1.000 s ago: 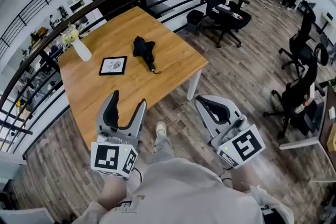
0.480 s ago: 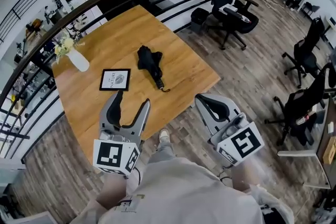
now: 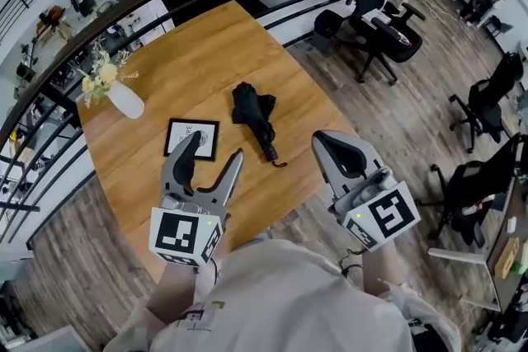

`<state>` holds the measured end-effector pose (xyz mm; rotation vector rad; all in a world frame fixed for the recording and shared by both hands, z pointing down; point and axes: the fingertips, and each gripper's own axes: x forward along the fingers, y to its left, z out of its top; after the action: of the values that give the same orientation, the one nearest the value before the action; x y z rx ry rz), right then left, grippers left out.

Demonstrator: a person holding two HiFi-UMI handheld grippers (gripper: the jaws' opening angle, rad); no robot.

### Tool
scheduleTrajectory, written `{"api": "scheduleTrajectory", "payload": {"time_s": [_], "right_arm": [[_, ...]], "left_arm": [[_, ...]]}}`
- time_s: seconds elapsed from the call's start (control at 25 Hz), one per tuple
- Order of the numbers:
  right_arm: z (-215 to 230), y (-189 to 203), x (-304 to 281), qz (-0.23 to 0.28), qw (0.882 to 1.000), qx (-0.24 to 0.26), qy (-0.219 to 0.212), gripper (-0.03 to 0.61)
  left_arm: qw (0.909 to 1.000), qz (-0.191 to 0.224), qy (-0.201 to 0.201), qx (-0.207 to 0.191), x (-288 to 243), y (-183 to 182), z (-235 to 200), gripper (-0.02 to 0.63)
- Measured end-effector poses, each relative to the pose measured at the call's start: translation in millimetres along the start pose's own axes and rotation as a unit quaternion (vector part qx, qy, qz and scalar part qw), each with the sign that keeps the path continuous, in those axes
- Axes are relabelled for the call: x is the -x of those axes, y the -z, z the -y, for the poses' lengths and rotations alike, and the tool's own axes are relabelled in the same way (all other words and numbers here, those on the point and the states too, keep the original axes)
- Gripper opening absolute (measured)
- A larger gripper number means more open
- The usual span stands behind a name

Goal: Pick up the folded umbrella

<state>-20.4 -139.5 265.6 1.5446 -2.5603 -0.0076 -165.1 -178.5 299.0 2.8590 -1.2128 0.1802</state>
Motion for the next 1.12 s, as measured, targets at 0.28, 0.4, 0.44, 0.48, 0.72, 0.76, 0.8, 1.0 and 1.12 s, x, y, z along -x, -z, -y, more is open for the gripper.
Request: {"api": "scheduleTrajectory", "payload": {"time_s": [0.28,0.4,0.44,0.48,0.72,0.76,0.8,1.0,1.12], "right_arm": [[11.2,8.6,-44.6,-0.015,1.000,-0.015,0.000,0.028],[23.0,26.4,-54.8,-0.023,1.000,-0.016,-0.008,0.028],[27.0,30.7,-59.5,-0.024,0.999,-0.018,-0.012,0.028],[31.2,34.7,-64.1,-0.025,0.999,-0.021,-0.016,0.028],[66.9,71.3,-89.8,-0.036,0.997,-0.036,-0.066,0.028],[72.2,76.0,-94.6,-0.039,0.995,-0.038,-0.079,0.028],[78.4,80.0,-99.6,-0.041,0.994,-0.040,-0.090,0.028],[117.8,85.4,-124.8,-0.049,0.985,-0.065,-0.155,0.028],[135.8,85.2,-140.8,-0.051,0.979,-0.059,-0.188,0.028]], "left_arm": [[0.9997,-0.012,-0.009,0.018,-19.7,18.0,-39.0,0.314],[0.9995,-0.018,-0.012,0.023,-33.3,32.2,-38.0,0.314],[0.9994,-0.023,-0.014,0.024,-37.9,36.6,-38.7,0.314],[0.9992,-0.027,-0.016,0.025,-42.5,40.6,-39.5,0.314],[0.9962,-0.041,-0.063,0.044,-79.6,61.1,-45.6,0.314],[0.9949,-0.043,-0.076,0.050,-84.0,61.7,-47.4,0.314],[0.9935,-0.047,-0.089,0.055,-88.2,62.2,-48.7,0.314],[0.9841,-0.078,-0.142,0.072,-113.0,66.8,-45.6,0.314],[0.9772,-0.088,-0.175,0.082,-131.2,66.5,-48.5,0.314]]}}
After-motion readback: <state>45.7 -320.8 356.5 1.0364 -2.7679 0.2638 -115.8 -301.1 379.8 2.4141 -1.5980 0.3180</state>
